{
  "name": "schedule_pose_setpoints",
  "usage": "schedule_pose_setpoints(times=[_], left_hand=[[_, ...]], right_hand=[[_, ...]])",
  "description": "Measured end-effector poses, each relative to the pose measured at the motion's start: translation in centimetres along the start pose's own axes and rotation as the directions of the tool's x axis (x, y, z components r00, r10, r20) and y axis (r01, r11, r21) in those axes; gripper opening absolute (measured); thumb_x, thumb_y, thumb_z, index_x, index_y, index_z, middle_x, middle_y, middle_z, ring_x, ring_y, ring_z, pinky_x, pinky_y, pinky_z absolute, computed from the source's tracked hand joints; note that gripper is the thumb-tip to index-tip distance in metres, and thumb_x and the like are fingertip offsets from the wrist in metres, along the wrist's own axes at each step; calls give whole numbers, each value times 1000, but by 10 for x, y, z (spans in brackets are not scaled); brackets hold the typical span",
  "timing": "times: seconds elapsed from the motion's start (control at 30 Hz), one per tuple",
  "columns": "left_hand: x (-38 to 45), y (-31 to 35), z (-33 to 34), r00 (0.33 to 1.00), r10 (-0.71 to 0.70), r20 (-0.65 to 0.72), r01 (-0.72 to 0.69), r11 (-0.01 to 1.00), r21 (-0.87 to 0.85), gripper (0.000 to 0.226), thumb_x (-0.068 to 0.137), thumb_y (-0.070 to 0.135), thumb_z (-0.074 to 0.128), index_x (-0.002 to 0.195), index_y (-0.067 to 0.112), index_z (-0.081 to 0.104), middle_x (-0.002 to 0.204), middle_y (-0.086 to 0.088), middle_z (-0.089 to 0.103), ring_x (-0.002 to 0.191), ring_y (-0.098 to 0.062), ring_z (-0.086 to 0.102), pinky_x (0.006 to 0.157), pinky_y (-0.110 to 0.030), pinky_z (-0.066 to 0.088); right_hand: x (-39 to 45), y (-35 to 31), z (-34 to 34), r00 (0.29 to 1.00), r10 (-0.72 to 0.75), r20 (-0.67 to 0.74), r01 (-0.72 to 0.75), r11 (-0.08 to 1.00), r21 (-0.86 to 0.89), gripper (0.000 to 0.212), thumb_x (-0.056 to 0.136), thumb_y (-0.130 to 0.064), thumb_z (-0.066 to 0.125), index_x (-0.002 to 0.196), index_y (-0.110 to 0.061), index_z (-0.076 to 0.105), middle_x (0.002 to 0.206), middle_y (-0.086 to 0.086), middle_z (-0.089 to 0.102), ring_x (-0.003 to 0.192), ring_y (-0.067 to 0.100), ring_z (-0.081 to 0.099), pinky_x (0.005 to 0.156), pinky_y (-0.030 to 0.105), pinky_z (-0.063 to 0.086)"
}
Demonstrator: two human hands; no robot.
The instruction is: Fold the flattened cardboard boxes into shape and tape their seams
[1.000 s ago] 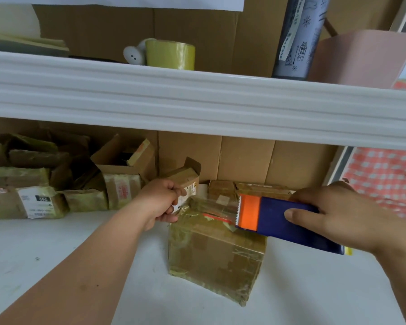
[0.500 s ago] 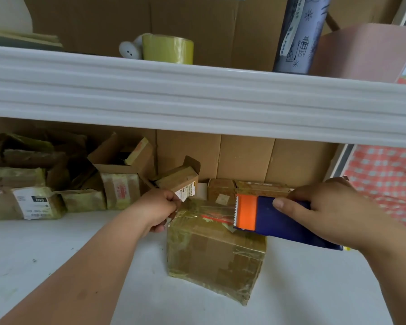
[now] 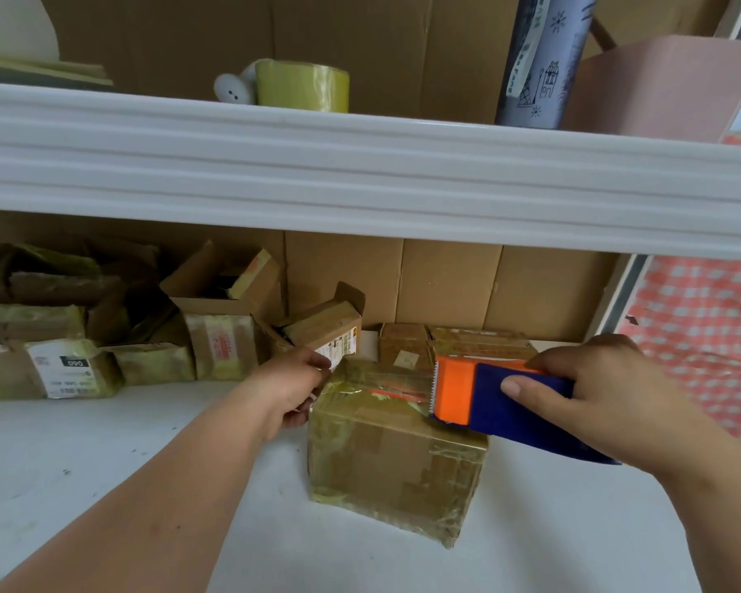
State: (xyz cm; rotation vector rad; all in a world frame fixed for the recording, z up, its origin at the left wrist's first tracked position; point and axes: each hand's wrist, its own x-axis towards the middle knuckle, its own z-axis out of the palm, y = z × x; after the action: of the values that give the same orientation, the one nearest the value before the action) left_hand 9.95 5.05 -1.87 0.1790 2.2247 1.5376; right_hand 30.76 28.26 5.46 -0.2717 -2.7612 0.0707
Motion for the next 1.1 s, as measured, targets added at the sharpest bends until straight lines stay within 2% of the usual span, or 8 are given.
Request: schedule_pose_setpoints(times=[0.17, 0.3, 0.4, 0.5, 0.63, 0.83, 1.0, 1.1], left_hand=[[-4, -22, 16, 998, 7, 55, 12, 945, -328, 23, 102, 23, 54, 119, 35, 65, 105, -8, 75, 101, -26, 69, 84, -38, 57], [-6, -31, 15, 980, -53, 191, 136, 878, -458, 31, 97, 20, 59, 125, 31, 65, 116, -9, 73, 117, -31, 64, 109, -50, 43], [-8, -28, 12, 977, -79, 198, 172, 839, -515, 36, 91, 8, 60, 120, 26, 69, 118, -13, 71, 116, -33, 64, 108, -50, 44], [-12, -23, 12, 988, -55, 142, 121, 852, -510, 35, 91, -2, 57, 112, 23, 68, 107, -10, 73, 92, -26, 68, 78, -36, 55], [-16, -23, 11, 978, 147, -148, -176, 962, -208, 26, 88, -11, 59, 98, 13, 66, 89, -15, 62, 80, -26, 56, 69, -34, 43], [-40, -9, 8, 981, 190, -35, -174, 948, 268, 19, 101, 13, 54, 92, 20, 70, 81, 3, 71, 62, 0, 63, 56, -13, 44], [-59, 20, 5, 944, 329, -21, -289, 857, 426, 76, 85, 72, 39, 151, 34, 34, 156, 7, 36, 143, -17, 34, 111, -29, 31], [-56, 33, 25, 895, 363, 260, -429, 535, 728, 121, 57, 93, 34, 157, 38, -4, 165, 14, -6, 152, -11, -5, 124, -39, 10]], right_hand=[[-6, 7, 7, 999, -29, -17, 29, 999, 13, 74, 71, -85, 15, 84, -32, 66, 62, -13, 61, 61, 4, 60, 56, 18, 41], [-10, 15, 16, 996, -59, -61, 60, 998, 16, 74, 76, -89, 11, 77, -34, 60, 60, -15, 61, 57, 4, 59, 56, 16, 34], [-11, 19, 19, 996, -53, -70, 56, 997, 44, 72, 78, -88, 14, 76, -33, 60, 59, -14, 61, 57, 5, 60, 55, 19, 39], [-13, 18, 19, 999, -23, -43, 27, 996, 86, 68, 73, -85, 20, 81, -31, 61, 64, -13, 62, 60, 5, 61, 56, 19, 48], [-14, 15, 17, 1000, -4, -25, 7, 995, 95, 65, 68, -81, 22, 84, -33, 62, 64, -15, 60, 61, 1, 59, 51, 13, 40], [-10, 18, 19, 998, -34, -51, 37, 997, 64, 69, 68, -81, 15, 82, -31, 61, 63, -12, 59, 61, 4, 58, 52, 15, 31], [-7, 23, 23, 997, -62, -55, 66, 995, 69, 66, 72, -81, 20, 82, -31, 62, 64, -13, 61, 62, 4, 59, 51, 14, 34], [-7, 26, 21, 997, -60, -39, 64, 993, 100, 65, 72, -81, 22, 83, -32, 63, 63, -14, 61, 61, 2, 59, 51, 14, 39]])
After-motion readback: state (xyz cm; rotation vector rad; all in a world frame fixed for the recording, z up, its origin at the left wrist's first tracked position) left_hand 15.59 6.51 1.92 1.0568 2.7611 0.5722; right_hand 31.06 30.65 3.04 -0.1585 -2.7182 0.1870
